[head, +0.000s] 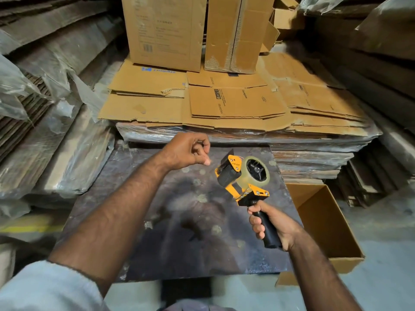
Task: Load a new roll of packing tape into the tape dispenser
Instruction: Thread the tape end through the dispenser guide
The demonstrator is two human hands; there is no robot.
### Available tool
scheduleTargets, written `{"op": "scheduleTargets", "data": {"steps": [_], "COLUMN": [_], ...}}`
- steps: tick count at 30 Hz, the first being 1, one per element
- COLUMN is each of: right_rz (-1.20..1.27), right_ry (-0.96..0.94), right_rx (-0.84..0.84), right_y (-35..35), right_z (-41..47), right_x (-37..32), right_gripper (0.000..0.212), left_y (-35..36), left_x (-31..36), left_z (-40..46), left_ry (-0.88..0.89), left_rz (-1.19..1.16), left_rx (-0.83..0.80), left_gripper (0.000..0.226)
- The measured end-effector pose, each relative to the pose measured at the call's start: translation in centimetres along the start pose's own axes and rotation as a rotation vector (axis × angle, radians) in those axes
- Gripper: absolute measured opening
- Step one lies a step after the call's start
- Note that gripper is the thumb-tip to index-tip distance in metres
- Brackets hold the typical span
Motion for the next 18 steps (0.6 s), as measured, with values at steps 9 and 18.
{"op": "scheduleTargets", "data": {"steps": [9,18], "right_rz": [0.0,-0.009], "right_ry": [0.04,0.066], "right_rx": [-0.068,-0.069], "right_y": [3.7,5.2], "right_z": [-0.1,-0.3], "right_x": [1.2,2.9], "right_gripper": [0.011,0.025], "left_y": [-1.8,-0.6], "left_x": [-1.2,-3.5], "left_z": [-0.1,-1.5], "left_ry": [-0.058,-0.185], "left_rz": [0.014,-0.208], "left_rx": [0.036,-0.086], "left_gripper": [0.03,0.019]}}
Point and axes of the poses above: each hand's wrist, its own z-axis towards the middle knuckle, its own y-axis out of the palm, x = y × z, the point moved 7 cm from there along z, towards the middle knuckle, and after that the axes turned 9 degrees about z, right-handed, at the moved point
